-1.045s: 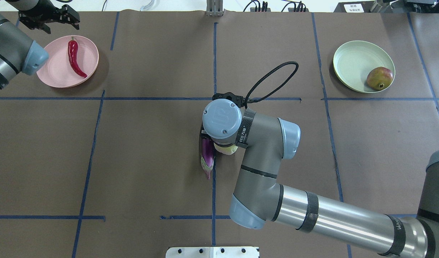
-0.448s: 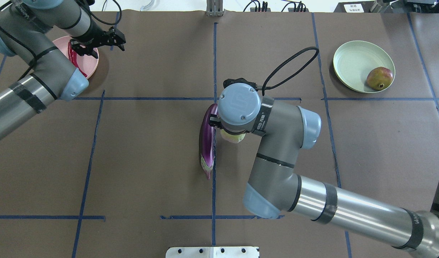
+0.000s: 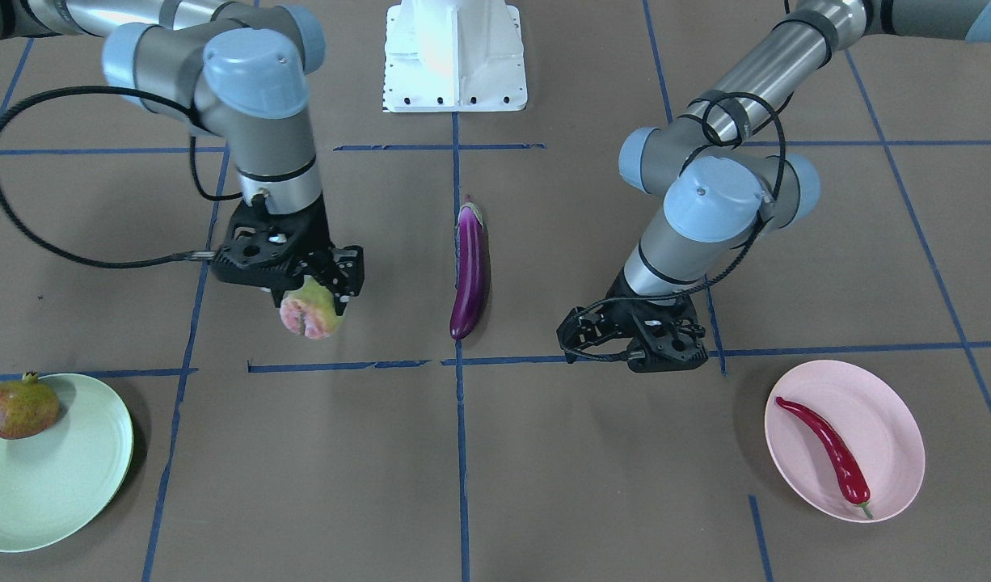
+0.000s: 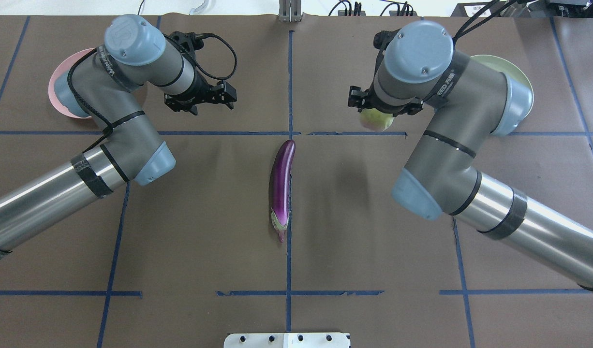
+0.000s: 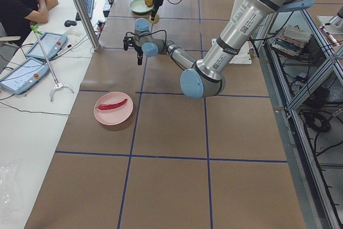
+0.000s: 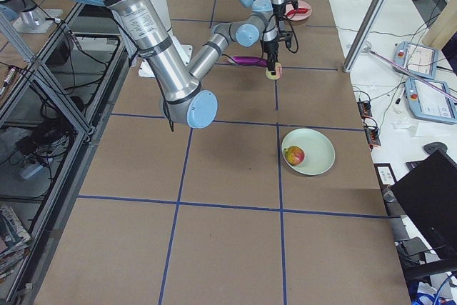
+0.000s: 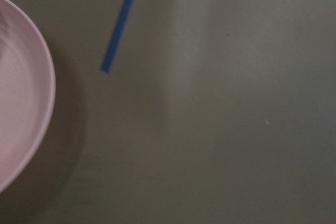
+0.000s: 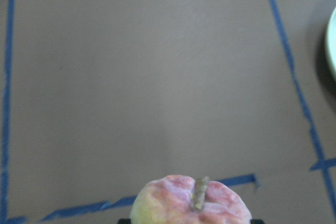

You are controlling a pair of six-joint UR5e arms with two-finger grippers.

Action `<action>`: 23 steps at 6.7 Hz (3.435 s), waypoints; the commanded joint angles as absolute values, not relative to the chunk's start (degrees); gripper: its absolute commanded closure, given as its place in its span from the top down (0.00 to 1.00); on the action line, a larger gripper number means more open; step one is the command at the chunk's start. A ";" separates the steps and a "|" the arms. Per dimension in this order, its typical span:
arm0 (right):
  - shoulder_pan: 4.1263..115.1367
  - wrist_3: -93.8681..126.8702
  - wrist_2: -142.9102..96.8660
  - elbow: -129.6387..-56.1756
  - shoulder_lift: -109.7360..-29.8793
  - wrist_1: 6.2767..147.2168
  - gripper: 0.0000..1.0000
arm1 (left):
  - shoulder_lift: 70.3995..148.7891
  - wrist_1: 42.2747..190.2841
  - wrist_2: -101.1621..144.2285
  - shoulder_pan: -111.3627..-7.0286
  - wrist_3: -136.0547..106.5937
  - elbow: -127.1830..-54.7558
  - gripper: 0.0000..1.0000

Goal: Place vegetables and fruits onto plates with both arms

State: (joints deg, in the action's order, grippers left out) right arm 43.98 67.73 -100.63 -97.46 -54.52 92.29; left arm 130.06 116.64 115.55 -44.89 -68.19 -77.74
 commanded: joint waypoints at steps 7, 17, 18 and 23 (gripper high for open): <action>60.38 54.41 -100.55 -64.87 -54.93 75.32 0.99 | 135.61 116.28 110.42 -32.97 -65.06 -78.85 1.00; 72.95 43.07 -135.58 -87.21 -68.24 76.65 1.00 | 132.51 103.55 106.61 -41.26 -60.46 -85.37 0.00; 72.86 41.59 -135.96 -94.50 -73.95 76.90 1.00 | 126.71 103.19 106.87 -46.62 -60.64 -88.47 0.00; 73.39 27.86 -136.14 -107.14 -90.44 76.99 1.00 | 126.99 112.59 121.73 -69.94 -47.28 -56.96 0.02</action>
State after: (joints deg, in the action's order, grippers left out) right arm 73.34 28.34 -136.15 -106.18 -89.60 76.87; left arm 125.17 106.10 120.71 -66.72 -48.25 -67.46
